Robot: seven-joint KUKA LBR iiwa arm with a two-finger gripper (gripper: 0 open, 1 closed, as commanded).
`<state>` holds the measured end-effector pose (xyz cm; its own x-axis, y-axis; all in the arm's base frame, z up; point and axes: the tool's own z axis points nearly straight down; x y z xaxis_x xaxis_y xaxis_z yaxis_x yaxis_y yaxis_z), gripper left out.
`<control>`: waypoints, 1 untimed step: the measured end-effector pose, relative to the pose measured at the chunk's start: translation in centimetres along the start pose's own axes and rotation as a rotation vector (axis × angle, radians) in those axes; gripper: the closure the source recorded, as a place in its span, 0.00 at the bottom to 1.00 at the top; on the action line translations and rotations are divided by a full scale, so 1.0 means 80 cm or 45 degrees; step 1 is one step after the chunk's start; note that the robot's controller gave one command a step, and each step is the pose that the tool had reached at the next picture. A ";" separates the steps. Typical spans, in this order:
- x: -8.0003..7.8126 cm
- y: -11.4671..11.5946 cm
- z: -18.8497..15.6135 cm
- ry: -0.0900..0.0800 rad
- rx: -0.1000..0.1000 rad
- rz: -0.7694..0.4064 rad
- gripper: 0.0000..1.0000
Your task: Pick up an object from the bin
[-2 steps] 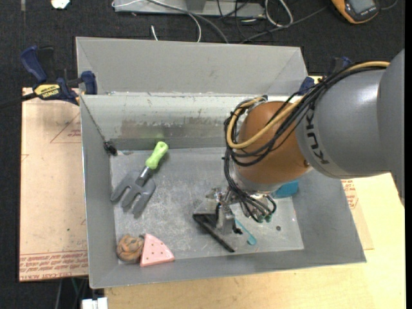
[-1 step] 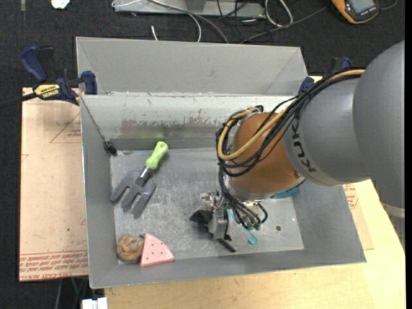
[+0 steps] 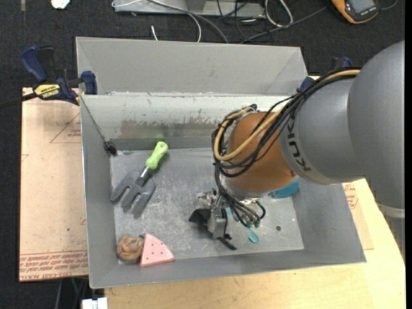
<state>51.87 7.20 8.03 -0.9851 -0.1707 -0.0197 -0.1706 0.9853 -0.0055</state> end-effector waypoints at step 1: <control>0.000 0.000 -0.016 -0.004 -0.003 0.120 0.00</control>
Offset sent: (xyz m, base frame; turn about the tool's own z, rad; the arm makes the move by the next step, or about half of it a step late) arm -0.0058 -0.0031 0.1655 -0.0129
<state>51.87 7.17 9.31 -0.9968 -0.0770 -0.0229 -0.0770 0.9970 -0.0008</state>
